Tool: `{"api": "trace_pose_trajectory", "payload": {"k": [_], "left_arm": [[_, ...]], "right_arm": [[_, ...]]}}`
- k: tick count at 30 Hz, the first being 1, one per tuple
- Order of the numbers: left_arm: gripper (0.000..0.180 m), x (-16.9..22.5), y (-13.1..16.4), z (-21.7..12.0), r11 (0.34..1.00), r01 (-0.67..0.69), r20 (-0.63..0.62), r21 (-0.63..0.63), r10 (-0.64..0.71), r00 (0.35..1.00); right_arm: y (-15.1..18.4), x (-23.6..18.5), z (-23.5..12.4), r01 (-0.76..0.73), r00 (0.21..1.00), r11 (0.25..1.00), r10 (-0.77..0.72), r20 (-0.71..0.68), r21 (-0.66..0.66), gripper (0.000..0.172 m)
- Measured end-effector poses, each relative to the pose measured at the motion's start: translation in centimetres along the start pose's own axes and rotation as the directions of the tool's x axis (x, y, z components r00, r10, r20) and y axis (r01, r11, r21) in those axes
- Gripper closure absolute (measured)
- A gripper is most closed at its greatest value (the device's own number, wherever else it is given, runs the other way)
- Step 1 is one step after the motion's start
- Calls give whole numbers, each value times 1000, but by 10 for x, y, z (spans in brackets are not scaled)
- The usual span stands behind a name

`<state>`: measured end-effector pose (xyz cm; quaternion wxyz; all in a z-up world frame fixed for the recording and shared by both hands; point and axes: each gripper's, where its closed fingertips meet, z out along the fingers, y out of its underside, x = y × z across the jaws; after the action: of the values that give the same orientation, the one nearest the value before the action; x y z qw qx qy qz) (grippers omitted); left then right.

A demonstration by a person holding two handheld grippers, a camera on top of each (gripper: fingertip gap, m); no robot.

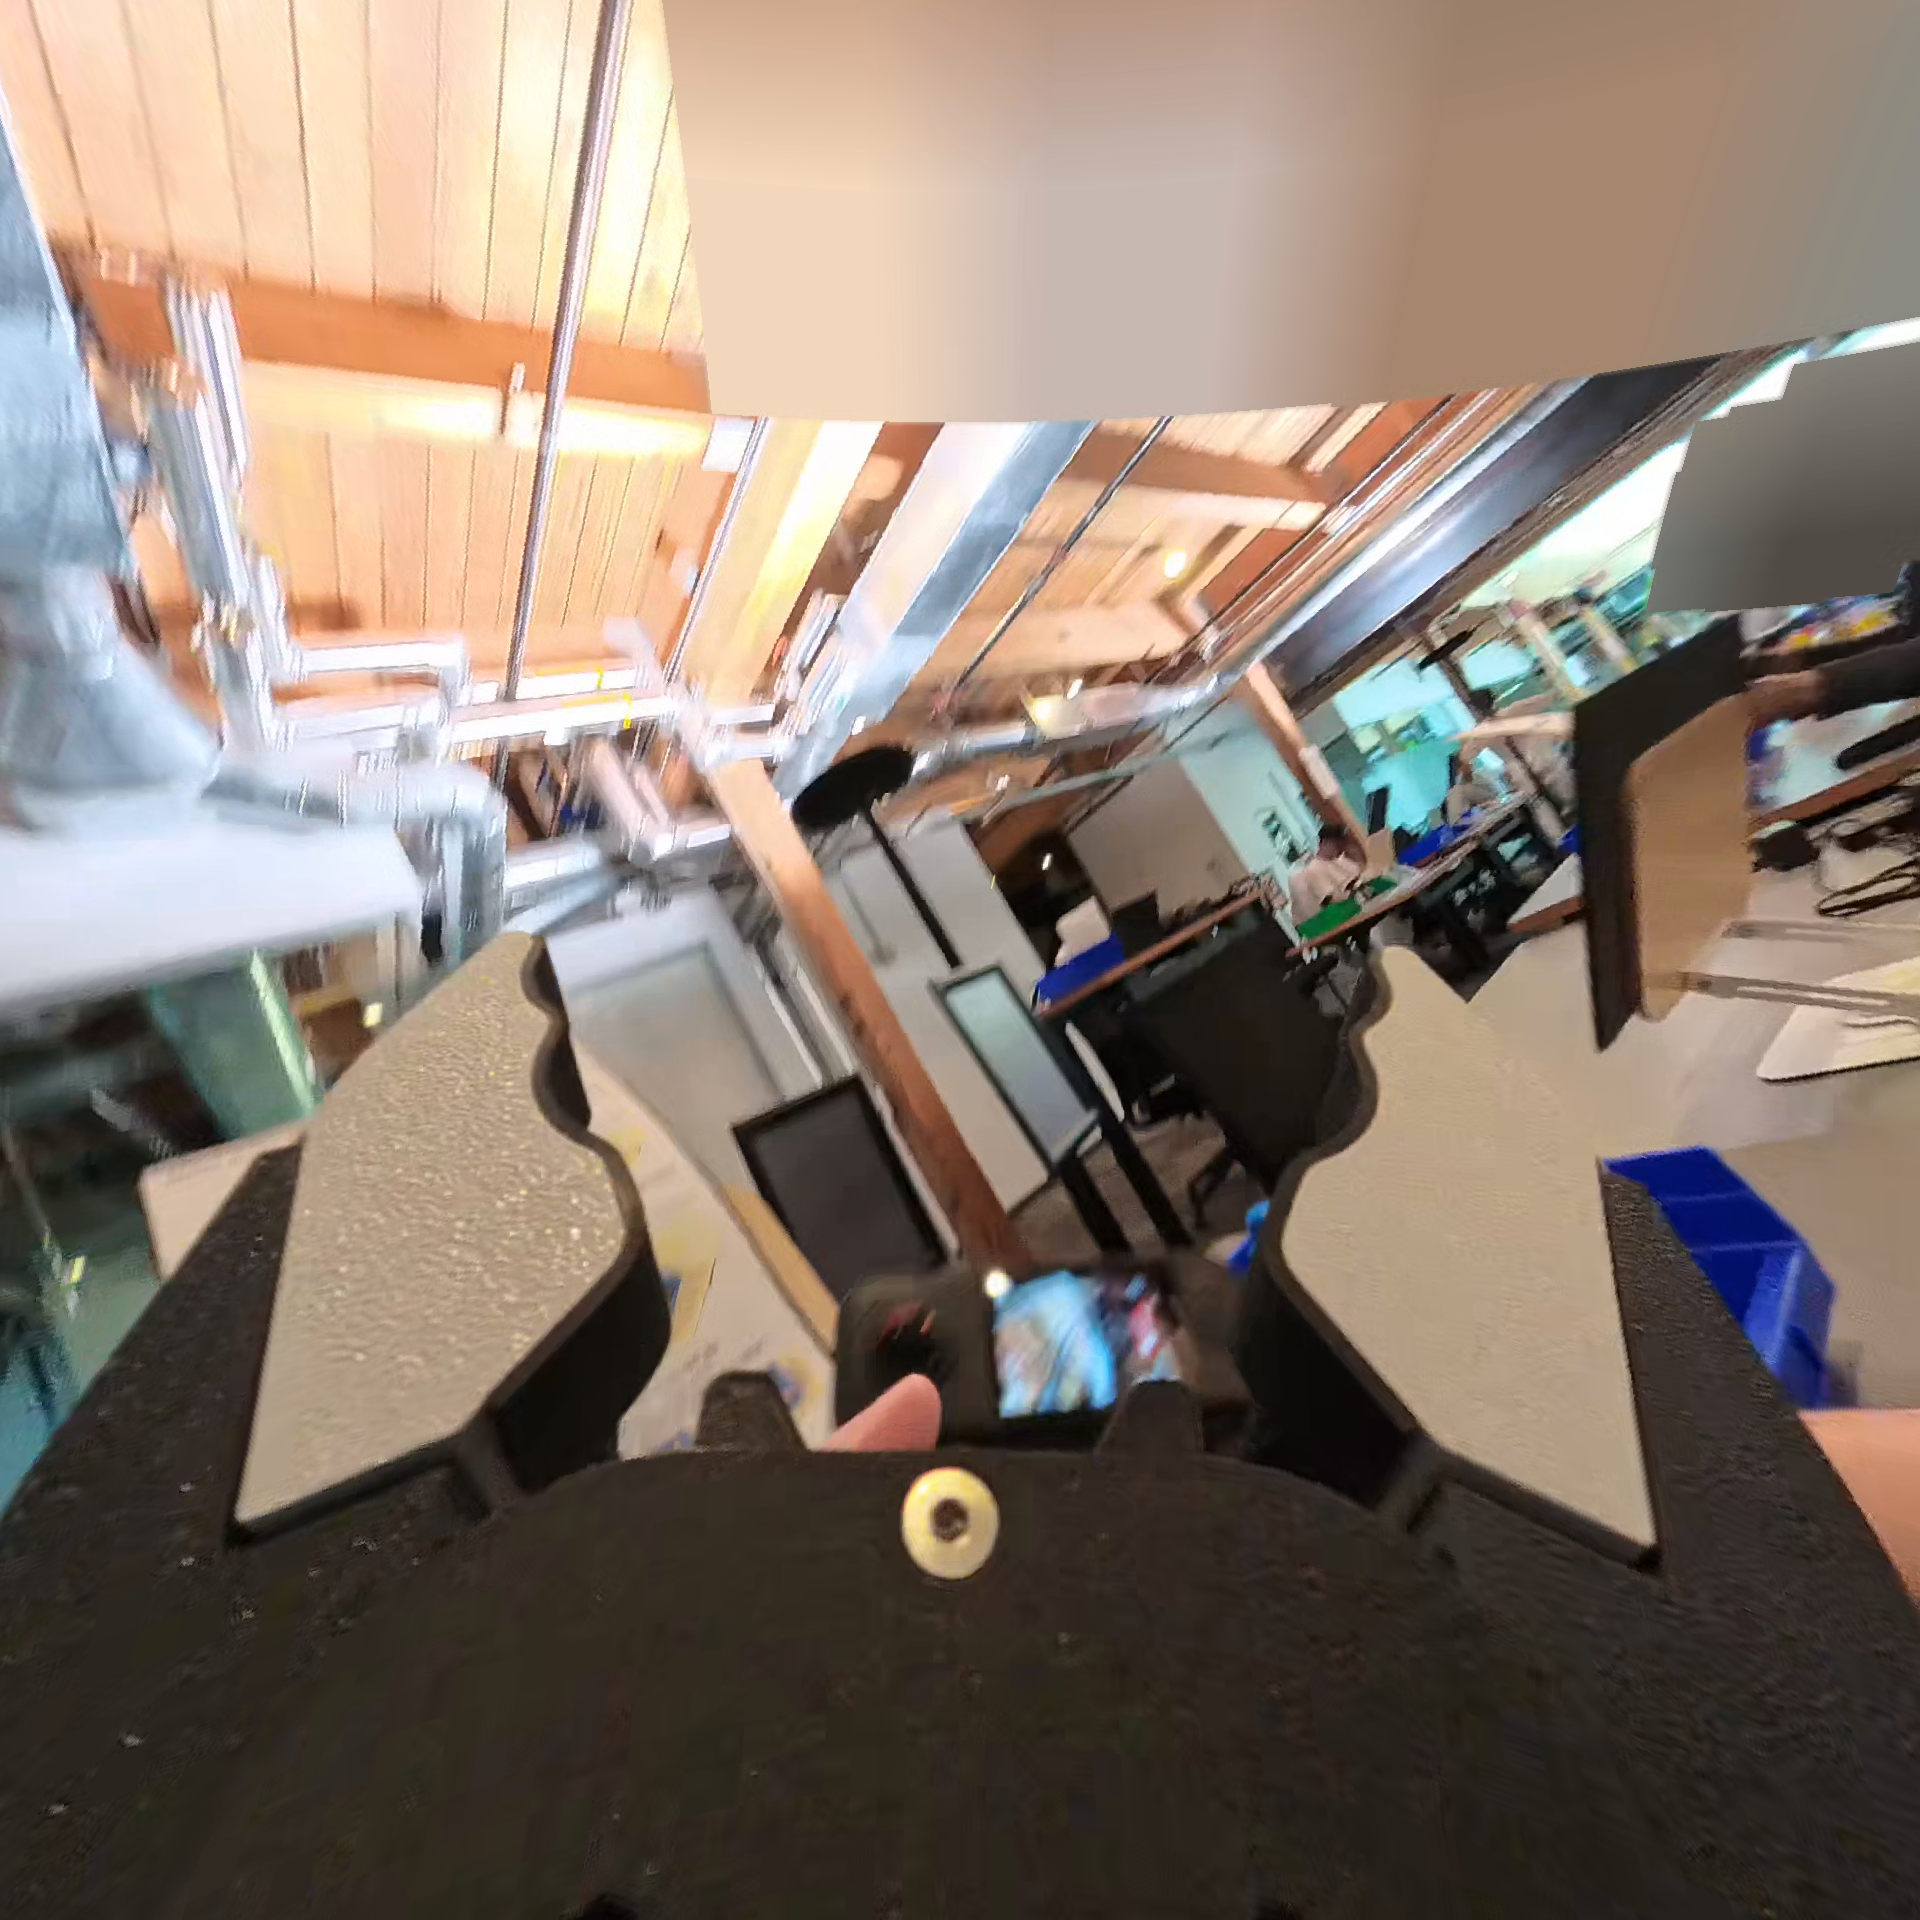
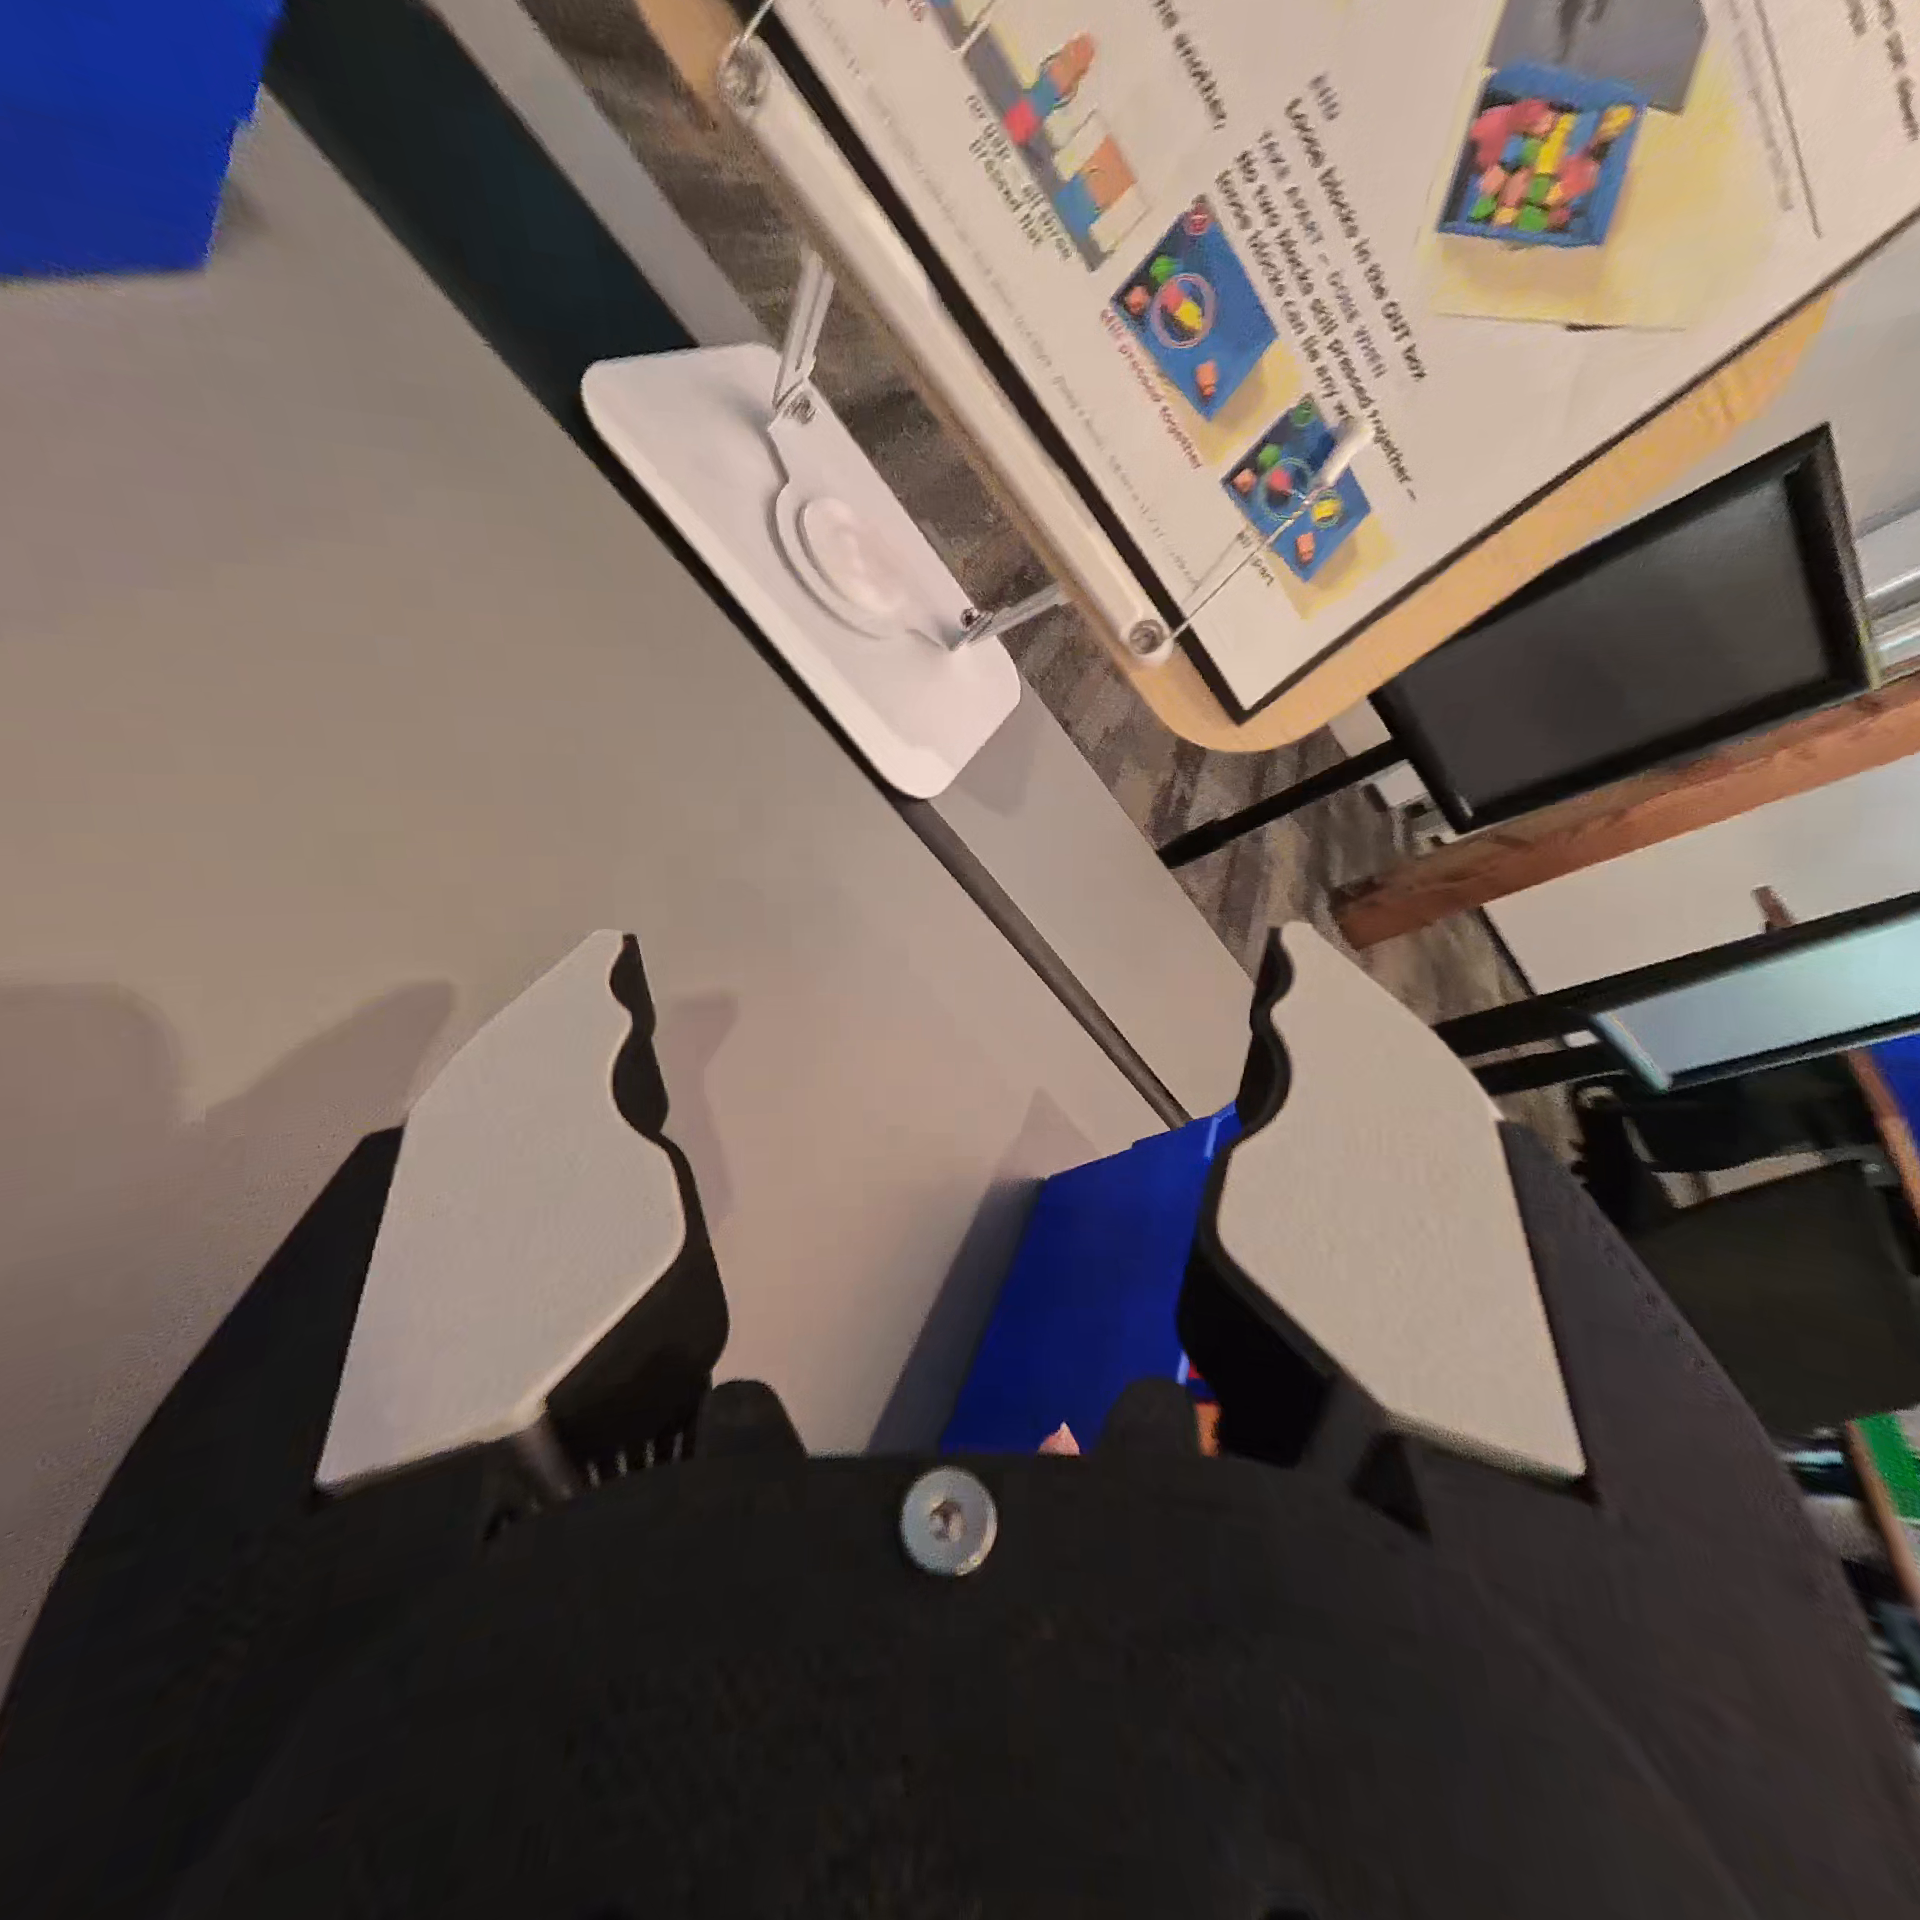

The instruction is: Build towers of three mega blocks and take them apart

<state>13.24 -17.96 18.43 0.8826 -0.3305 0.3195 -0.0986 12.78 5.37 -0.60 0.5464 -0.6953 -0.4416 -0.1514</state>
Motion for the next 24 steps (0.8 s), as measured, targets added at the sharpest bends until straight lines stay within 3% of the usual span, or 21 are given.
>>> {"api": "trace_pose_trajectory", "payload": {"k": [3, 8, 24], "left_arm": [[46, 30, -28, -10, 988, -37, -55, 152, 46, 997], [49, 56, -26, -14, 978, -88, -109, 189, 110, 988], [52, 60, 7, -4, 994, -86, -152, 71, 96, 984]], "right_arm": [[-3, -17, 1, 97, 995, 995, -98, -24, -30, 62], [-10, -43, -4, 196, 980, 979, -197, -3, -62, 62], [-20, -63, -16, 230, 973, 972, -228, 47, -55, 62]]}}
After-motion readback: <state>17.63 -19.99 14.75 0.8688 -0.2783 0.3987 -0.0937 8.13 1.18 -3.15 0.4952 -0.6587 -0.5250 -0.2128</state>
